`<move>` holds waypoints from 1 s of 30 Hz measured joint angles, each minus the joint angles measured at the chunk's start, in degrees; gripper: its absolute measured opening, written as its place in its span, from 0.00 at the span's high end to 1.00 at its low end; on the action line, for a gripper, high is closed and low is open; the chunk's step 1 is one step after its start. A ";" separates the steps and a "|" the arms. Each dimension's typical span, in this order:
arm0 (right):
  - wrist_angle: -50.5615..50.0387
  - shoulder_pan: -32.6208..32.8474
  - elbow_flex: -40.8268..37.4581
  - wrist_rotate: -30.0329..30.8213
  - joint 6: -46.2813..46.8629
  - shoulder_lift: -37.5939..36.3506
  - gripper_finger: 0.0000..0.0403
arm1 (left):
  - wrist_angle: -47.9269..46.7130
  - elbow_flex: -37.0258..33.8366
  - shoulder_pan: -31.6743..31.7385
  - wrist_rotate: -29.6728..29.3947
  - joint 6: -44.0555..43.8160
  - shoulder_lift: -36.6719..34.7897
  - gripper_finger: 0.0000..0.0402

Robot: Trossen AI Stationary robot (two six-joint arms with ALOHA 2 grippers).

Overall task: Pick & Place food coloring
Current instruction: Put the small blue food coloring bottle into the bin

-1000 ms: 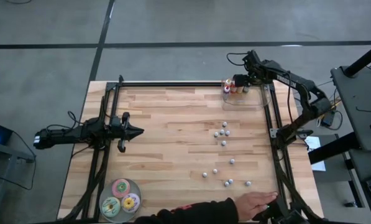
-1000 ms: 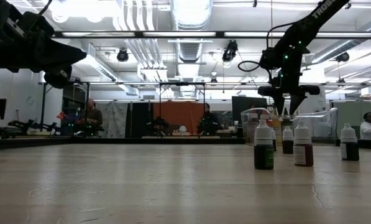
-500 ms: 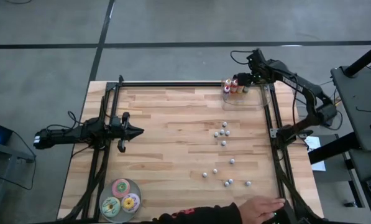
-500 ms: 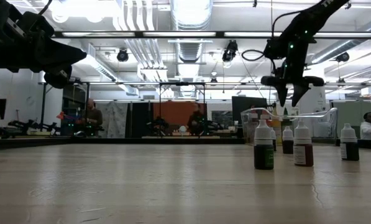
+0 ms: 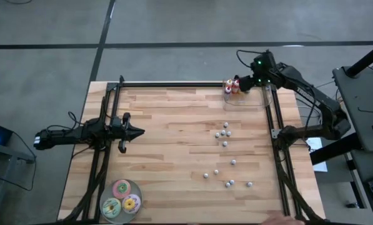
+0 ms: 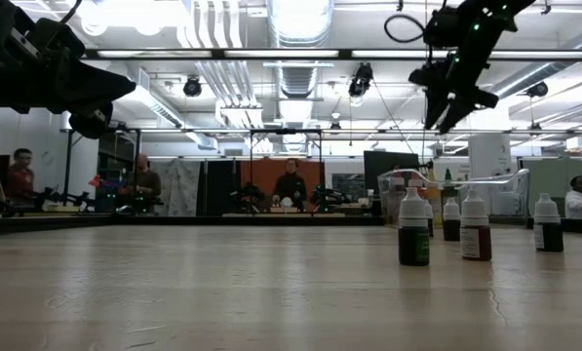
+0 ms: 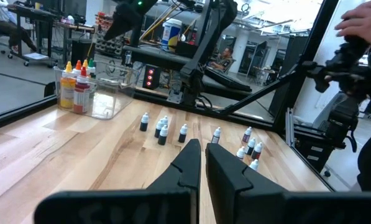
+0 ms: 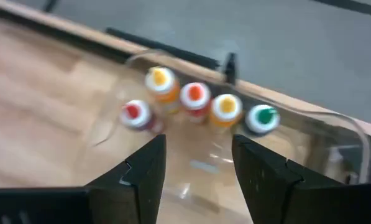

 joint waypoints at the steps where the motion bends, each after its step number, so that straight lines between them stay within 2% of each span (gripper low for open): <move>1: -0.22 0.40 0.00 -1.15 -0.76 -0.62 0.57 | 0.00 -0.01 0.00 0.00 -0.02 0.00 1.00; 7: -3.10 2.73 0.00 -7.11 -8.51 -3.23 0.57 | -0.01 -0.01 0.00 0.00 -0.01 0.00 1.00; 14: -8.95 7.10 0.00 -8.42 -19.64 -4.97 0.57 | 0.00 -0.02 0.00 0.00 0.00 0.00 1.00; 19: -12.25 10.50 0.00 -12.08 -25.59 -4.98 0.57 | -0.01 -0.01 0.00 0.00 -0.01 0.00 1.00; 26: -12.16 17.55 0.00 -12.12 -26.22 -4.92 0.57 | -0.02 -0.02 0.00 0.00 -0.02 0.00 1.00; 30: -12.14 22.31 0.00 -12.16 -23.12 -4.14 0.57 | 0.00 -0.01 0.00 0.00 -0.01 0.00 1.00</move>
